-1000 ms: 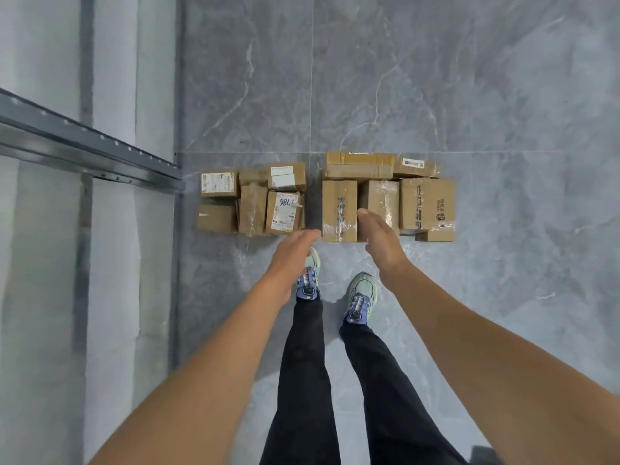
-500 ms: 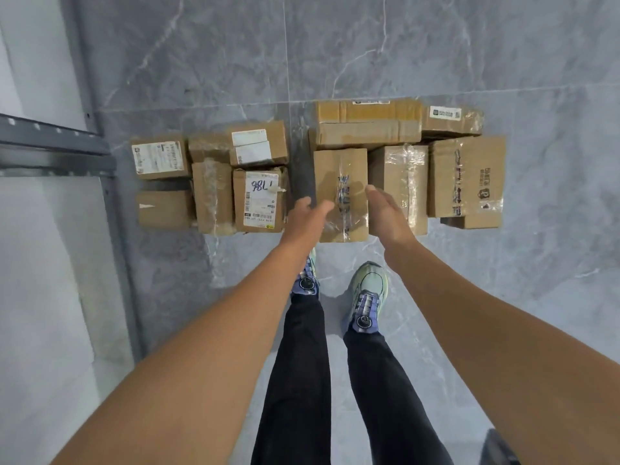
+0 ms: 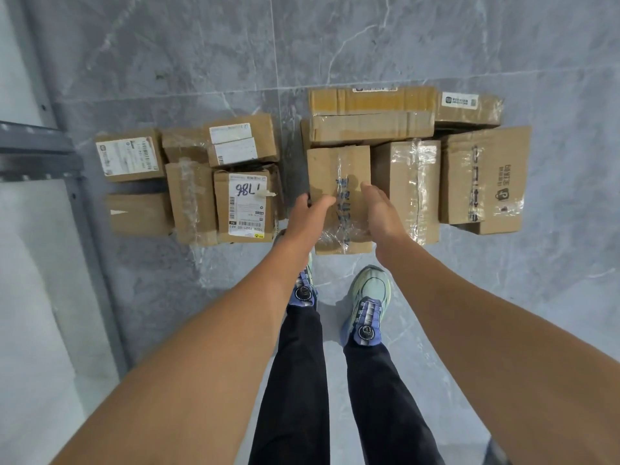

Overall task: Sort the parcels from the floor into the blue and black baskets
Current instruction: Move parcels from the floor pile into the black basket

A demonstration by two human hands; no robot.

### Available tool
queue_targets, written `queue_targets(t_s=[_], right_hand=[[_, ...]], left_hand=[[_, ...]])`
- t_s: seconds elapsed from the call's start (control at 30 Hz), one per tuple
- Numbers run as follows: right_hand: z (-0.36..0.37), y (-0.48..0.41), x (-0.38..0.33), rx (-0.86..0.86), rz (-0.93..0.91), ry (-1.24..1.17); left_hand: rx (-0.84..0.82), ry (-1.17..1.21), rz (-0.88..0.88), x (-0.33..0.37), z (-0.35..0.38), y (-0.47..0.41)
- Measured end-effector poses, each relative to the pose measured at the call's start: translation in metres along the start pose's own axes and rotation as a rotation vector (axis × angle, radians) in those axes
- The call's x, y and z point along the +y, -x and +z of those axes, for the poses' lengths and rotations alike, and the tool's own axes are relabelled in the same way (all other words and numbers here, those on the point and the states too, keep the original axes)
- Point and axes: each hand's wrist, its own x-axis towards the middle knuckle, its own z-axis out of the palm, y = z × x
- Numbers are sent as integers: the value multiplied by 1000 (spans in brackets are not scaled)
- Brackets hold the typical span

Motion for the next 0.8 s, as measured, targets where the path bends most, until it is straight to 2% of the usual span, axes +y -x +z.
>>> queue_targets(t_s=[0.4, 0.63, 0.8], right_hand=[[3, 39, -3, -21, 1, 1], [2, 135, -32, -45, -69, -18], [-9, 228, -78, -124, -148, -23]], left_hand=[[44, 120, 59, -8, -3, 29], [37, 168, 134, 12, -32, 121], [72, 227, 195, 47, -52, 209]])
